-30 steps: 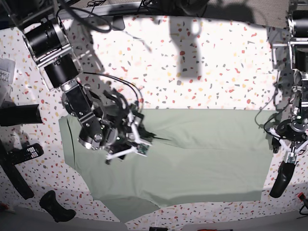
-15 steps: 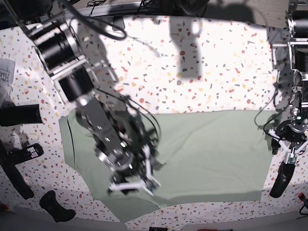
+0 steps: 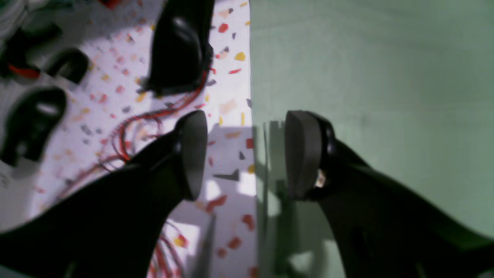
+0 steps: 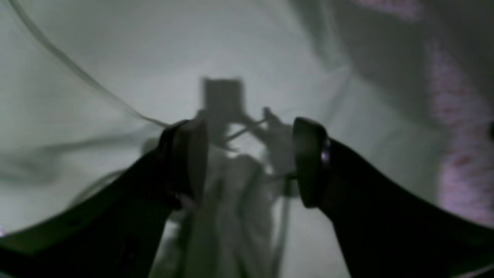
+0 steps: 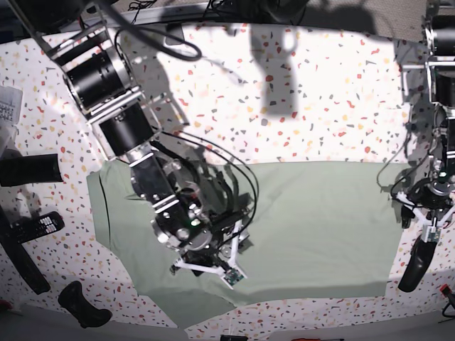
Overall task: Fold the T-shirt properly
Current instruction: 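Release the shirt and reposition the right gripper over the fabric, then grasp the shirt hem corner with the right gripper and pull it outward, then grasp the shirt edge with both grippers, spaced apart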
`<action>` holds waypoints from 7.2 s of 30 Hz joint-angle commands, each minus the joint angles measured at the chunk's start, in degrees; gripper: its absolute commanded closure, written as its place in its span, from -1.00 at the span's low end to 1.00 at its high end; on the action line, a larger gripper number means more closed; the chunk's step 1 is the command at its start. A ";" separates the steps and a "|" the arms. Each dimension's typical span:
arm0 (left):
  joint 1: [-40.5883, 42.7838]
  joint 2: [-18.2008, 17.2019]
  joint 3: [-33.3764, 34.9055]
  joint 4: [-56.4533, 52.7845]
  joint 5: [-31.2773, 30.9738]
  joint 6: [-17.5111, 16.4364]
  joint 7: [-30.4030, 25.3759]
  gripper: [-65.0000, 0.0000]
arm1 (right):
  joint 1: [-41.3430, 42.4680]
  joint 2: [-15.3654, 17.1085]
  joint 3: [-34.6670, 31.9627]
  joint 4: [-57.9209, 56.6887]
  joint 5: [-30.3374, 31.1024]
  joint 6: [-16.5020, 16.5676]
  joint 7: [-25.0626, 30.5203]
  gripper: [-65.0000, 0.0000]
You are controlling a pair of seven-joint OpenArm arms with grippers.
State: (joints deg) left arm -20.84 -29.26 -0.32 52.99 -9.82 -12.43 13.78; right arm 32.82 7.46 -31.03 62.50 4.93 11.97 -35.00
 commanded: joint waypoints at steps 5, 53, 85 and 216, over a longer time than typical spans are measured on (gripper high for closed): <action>-1.68 -1.05 -0.37 1.11 -18.03 -3.63 7.34 0.09 | -1.90 1.09 3.32 0.90 2.03 -0.39 1.95 0.00; 3.74 7.61 -0.37 1.16 -2.27 -4.87 4.61 0.09 | 1.95 17.70 18.10 1.51 7.32 28.03 -15.52 0.00; 3.74 6.54 -0.37 1.16 -4.15 -4.87 4.63 0.09 | 1.95 14.51 16.04 -10.67 1.22 20.11 2.03 0.34; 21.51 6.19 -0.39 26.08 -3.61 -3.80 25.51 0.11 | -32.68 10.19 32.81 20.85 3.15 14.21 -8.46 0.13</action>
State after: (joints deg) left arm 0.82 -22.57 -0.71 78.63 -14.04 -16.05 37.54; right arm -0.25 17.12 1.61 82.67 8.36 25.93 -42.57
